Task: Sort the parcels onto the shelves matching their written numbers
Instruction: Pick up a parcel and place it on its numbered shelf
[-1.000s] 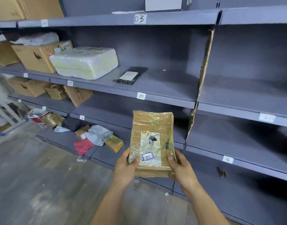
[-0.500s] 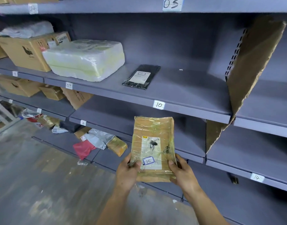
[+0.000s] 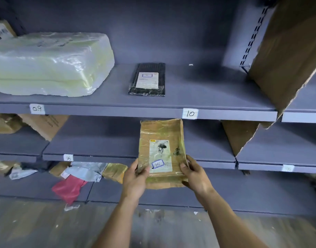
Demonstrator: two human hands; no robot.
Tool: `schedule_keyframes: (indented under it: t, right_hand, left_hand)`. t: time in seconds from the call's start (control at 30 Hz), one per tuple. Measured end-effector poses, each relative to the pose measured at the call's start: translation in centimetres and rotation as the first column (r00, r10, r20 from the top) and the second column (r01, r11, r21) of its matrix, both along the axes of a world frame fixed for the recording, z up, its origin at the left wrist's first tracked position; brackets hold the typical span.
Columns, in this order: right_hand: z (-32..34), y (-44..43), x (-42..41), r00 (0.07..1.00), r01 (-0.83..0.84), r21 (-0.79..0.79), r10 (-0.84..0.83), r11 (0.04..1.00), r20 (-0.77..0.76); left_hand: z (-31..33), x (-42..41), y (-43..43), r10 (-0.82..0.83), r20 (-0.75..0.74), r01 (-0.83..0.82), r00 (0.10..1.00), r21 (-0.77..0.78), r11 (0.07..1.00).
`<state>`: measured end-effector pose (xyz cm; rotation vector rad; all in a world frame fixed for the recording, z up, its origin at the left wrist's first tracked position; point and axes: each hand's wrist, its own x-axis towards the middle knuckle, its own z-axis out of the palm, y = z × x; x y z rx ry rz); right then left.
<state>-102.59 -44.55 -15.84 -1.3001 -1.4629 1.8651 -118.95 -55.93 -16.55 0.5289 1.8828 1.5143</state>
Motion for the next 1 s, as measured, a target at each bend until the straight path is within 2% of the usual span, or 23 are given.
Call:
schedule_keyframes:
  t: [0.13, 0.27, 0.47, 0.73, 1.0]
  right_hand:
    - [-1.0, 0.9, -2.5, 0.999, 0.028, -0.011, -0.029, 1.000, -0.020]
    - [-2.4, 2.6, -4.1, 0.999, -0.014, -0.025, 0.013, 1.000, -0.047]
    - [-4.3, 5.8, -6.5, 1.000, -0.029, 0.100, 0.029, 0.995, -0.001]
    - [-4.6, 10.2, -9.5, 0.999, 0.031, 0.217, -0.034, 0.976, 0.011]
    - [-4.9, 12.7, -11.6, 0.996, 0.084, 0.223, -0.080, 0.971, -0.026]
  left_hand:
    - [-1.2, -3.1, 1.8, 0.009, 0.038, -0.010, 0.999, 0.027, 1.000]
    - [-2.9, -5.7, 3.9, 0.002, 0.046, -0.003, 0.999, 0.025, 1.000]
    - [-4.7, -8.4, 7.2, 0.029, -0.025, -0.028, 0.999, 0.039, 0.999]
    - [-4.4, -10.1, 11.9, 0.126, -0.092, -0.119, 0.988, 0.080, 0.990]
    - [-4.6, -11.9, 15.0, 0.135, -0.186, -0.129, 0.973, 0.044, 0.991]
